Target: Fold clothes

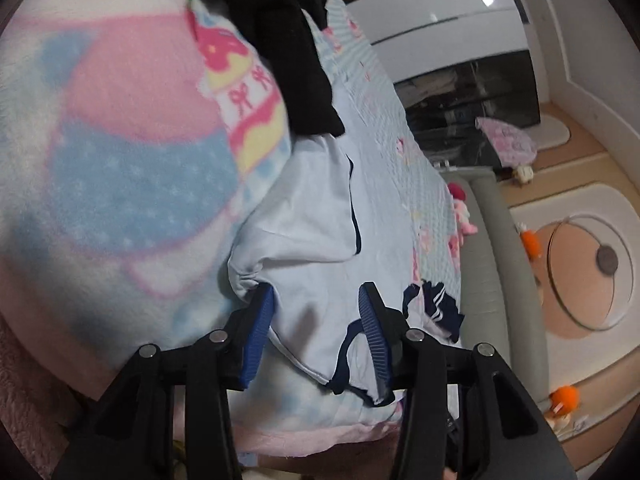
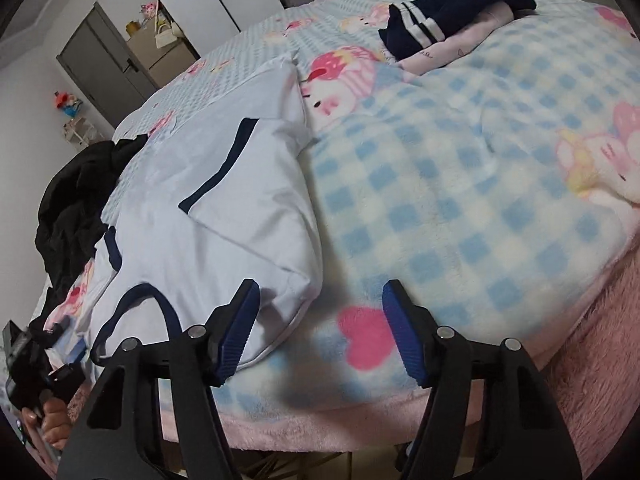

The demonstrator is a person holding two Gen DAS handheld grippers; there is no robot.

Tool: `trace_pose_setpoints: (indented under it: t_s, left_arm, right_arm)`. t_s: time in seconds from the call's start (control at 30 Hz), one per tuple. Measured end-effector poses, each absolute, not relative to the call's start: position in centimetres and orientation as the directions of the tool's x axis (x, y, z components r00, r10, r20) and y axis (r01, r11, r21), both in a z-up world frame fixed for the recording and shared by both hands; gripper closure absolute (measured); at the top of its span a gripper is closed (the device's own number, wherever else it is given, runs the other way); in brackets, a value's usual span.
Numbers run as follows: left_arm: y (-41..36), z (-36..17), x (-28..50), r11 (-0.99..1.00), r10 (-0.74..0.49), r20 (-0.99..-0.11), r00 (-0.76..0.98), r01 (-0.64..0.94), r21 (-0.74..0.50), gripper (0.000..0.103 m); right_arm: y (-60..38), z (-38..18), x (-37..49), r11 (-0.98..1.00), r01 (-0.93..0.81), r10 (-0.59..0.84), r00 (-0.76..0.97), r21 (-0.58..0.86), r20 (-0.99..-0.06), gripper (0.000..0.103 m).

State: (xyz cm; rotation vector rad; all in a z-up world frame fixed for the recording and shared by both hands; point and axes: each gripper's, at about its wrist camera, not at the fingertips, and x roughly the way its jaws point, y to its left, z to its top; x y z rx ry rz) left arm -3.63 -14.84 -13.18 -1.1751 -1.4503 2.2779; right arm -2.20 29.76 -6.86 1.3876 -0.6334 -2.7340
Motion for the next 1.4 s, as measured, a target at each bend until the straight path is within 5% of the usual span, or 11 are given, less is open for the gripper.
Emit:
trace_pose_setpoints:
  t_s: [0.2, 0.27, 0.3, 0.37, 0.47, 0.63, 0.8, 1.03, 1.13, 1.3, 1.4]
  left_arm:
    - [-13.7, -13.7, -3.9, -0.521, 0.535, -0.533, -0.655, 0.241, -0.819, 0.059]
    - [-13.9, -13.6, -3.6, -0.470, 0.555, -0.473, -0.684, 0.211, -0.857, 0.060]
    - [-14.0, -13.6, -3.4, -0.463, 0.552, -0.472, -0.688, 0.218, -0.859, 0.062]
    - [-13.9, -13.7, -3.2, -0.535, 0.493, -0.562, -0.664, 0.278, -0.798, 0.067]
    - [-14.0, -14.4, -3.2, -0.506, 0.507, -0.558, -0.657, 0.297, -0.810, 0.074]
    - [-13.9, -14.5, -3.7, -0.500, 0.516, -0.528, -0.675, 0.263, -0.825, 0.074]
    - [-13.7, -14.6, -3.8, -0.552, 0.425, -0.609, -0.670, 0.341, -0.761, 0.073]
    - [-13.3, -15.9, -4.1, -0.500, 0.520, -0.601, -0.608, 0.353, -0.790, 0.070]
    - [-13.2, -15.9, -4.7, -0.458, 0.528, -0.557, -0.641, 0.338, -0.822, 0.060]
    - [-12.1, -14.3, -6.2, -0.472, 0.499, -0.486, -0.717, 0.245, -0.847, 0.060]
    - [-10.8, -14.8, -6.7, -0.543, 0.475, -0.561, -0.678, 0.275, -0.793, 0.060]
  right_arm:
    - [29.8, -7.3, -2.9, -0.804, -0.057, -0.447, -0.597, 0.591, -0.666, 0.046]
    - [29.6, -7.5, -3.1, -0.809, -0.064, -0.434, -0.605, 0.584, -0.667, 0.048]
    - [29.6, -7.9, -3.4, -0.830, -0.087, -0.397, -0.601, 0.551, -0.693, 0.059]
    - [30.2, -8.6, -3.7, -0.840, -0.133, -0.357, -0.594, 0.526, -0.720, 0.072]
    - [30.8, -9.1, -3.8, -0.828, -0.169, -0.348, -0.593, 0.535, -0.726, 0.077]
    - [30.0, -8.5, -4.1, -0.807, -0.109, -0.412, -0.599, 0.580, -0.686, 0.076]
    - [30.0, -8.8, -5.4, -0.837, -0.137, -0.363, -0.586, 0.530, -0.725, 0.075]
    - [29.6, -9.8, -5.6, -0.849, -0.142, -0.358, -0.554, 0.510, -0.752, 0.073]
    - [29.6, -10.4, -6.1, -0.827, -0.154, -0.386, -0.544, 0.541, -0.745, 0.068]
    - [28.8, -10.5, -6.3, -0.827, -0.139, -0.399, -0.538, 0.545, -0.742, 0.053]
    - [27.7, -10.4, -6.6, -0.844, -0.097, -0.403, -0.533, 0.527, -0.744, 0.034]
